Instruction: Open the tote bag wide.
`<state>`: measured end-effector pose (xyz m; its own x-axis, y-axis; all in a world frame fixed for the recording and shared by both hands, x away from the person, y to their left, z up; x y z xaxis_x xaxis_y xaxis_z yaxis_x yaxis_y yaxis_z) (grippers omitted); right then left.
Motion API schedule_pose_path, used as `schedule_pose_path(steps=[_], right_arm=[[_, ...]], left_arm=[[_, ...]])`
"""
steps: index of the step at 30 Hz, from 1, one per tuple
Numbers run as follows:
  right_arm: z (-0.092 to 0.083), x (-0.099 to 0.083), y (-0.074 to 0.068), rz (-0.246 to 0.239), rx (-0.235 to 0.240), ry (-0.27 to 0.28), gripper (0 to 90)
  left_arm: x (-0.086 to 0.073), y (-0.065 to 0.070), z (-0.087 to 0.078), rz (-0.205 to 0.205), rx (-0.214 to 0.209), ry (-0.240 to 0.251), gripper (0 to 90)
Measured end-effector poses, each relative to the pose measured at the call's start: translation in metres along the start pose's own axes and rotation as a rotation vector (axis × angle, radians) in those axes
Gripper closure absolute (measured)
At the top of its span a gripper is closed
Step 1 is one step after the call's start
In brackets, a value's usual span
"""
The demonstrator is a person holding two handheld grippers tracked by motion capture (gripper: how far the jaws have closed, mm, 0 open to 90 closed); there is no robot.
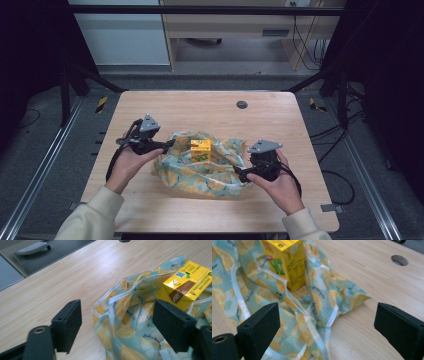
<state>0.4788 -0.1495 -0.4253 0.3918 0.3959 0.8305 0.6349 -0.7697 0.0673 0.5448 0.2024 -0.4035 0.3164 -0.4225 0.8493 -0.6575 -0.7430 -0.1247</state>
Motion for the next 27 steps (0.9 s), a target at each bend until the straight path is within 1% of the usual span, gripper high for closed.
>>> schedule_pose_path(steps=[4, 5, 7, 11, 13, 14, 19, 22, 24, 26, 27], right_arm=[[-0.011, 0.003, 0.01, 0.022, -0.031, 0.024, 6.3], [-0.014, 0.003, 0.012, 0.024, -0.039, 0.03, 6.1], [-0.02, 0.002, 0.018, 0.041, -0.054, 0.043, 5.9], [-0.03, -0.006, 0.03, 0.063, -0.087, 0.046, 5.9], [-0.034, -0.012, 0.035, 0.088, -0.102, 0.039, 6.1], [-0.037, -0.017, 0.039, 0.099, -0.11, 0.036, 6.2], [-0.044, -0.035, 0.05, 0.119, -0.151, 0.02, 7.0], [-0.046, -0.048, 0.055, 0.134, -0.167, 0.005, 7.8], [-0.046, -0.056, 0.059, 0.142, -0.173, -0.008, 7.9], [-0.044, -0.064, 0.063, 0.163, -0.178, -0.016, 8.4], [-0.042, -0.068, 0.065, 0.184, -0.177, -0.022, 8.7]], left_arm=[[-0.005, -0.008, -0.017, -0.011, 0.025, -0.003, 16.3], [-0.007, -0.01, -0.021, -0.015, 0.034, -0.003, 15.1], [-0.012, -0.015, -0.029, -0.024, 0.044, -0.004, 12.7], [-0.027, -0.024, -0.041, -0.042, 0.061, -0.011, 10.4], [-0.036, -0.029, -0.045, -0.05, 0.063, -0.022, 9.2], [-0.039, -0.03, -0.046, -0.053, 0.065, -0.024, 8.6], [-0.054, -0.039, -0.051, -0.07, 0.078, -0.037, 7.4], [-0.064, -0.043, -0.05, -0.08, 0.088, -0.045, 7.2], [-0.072, -0.046, -0.048, -0.078, 0.097, -0.063, 7.2], [-0.08, -0.049, -0.045, -0.084, 0.096, -0.074, 7.2], [-0.082, -0.05, -0.044, -0.09, 0.098, -0.077, 7.2]])
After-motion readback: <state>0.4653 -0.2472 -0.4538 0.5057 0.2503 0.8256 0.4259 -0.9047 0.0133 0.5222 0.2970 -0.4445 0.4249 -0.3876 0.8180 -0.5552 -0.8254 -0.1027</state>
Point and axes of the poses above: each handheld gripper's, and its own axes: z roughly forward along the jaws, x roughly out of its top, y roughly to its right, the point moved 2 cm from there along z, roughly forward along the jaws, and after that the axes turned 6 degrees about y, right-handed, at the moved point
